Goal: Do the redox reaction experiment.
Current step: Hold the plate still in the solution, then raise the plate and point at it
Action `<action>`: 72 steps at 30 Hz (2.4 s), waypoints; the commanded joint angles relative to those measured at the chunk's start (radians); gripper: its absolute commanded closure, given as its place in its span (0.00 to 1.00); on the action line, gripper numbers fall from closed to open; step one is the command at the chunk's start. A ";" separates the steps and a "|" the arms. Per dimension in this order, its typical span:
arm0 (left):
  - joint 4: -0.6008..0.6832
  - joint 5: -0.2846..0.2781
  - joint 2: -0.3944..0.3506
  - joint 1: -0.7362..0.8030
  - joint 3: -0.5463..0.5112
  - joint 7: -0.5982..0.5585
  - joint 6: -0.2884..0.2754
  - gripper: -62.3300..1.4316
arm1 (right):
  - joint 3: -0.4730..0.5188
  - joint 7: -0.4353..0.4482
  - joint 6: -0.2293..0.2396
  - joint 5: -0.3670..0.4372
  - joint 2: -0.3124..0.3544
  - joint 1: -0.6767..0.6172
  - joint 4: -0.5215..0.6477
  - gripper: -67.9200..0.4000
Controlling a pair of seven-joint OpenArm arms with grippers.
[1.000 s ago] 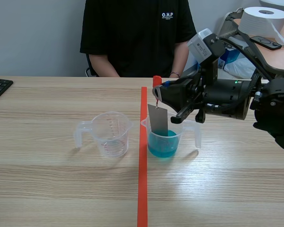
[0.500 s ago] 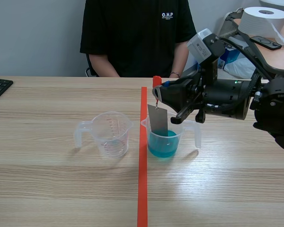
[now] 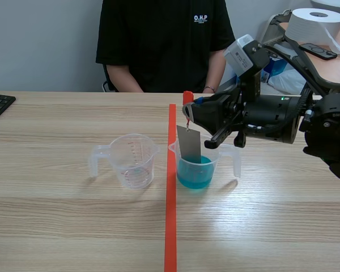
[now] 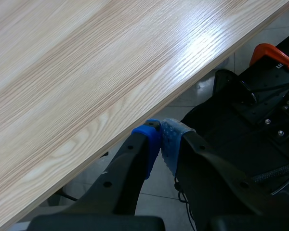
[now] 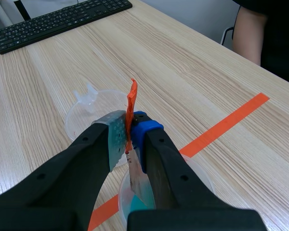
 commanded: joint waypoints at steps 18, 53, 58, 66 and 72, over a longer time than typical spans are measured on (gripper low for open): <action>0.002 -0.003 0.000 0.011 -0.006 -0.014 0.001 0.91 | 0.050 -0.009 0.019 -0.015 0.078 0.005 0.071 0.97; 0.002 -0.003 -0.004 0.011 -0.006 -0.014 0.000 0.91 | 0.237 -0.367 0.015 0.345 0.138 0.006 0.517 0.97; 0.002 -0.050 -0.051 0.011 -0.006 -0.006 -0.013 0.91 | 0.256 -0.407 0.011 0.401 0.137 0.006 0.544 0.97; -0.003 -0.224 -0.215 0.012 -0.007 0.038 -0.094 0.91 | 0.258 -0.410 0.011 0.406 0.137 0.006 0.544 0.97; -0.038 -0.341 -0.386 0.005 -0.007 -0.005 -0.229 0.91 | 0.258 -0.410 0.011 0.412 0.137 0.006 0.544 0.97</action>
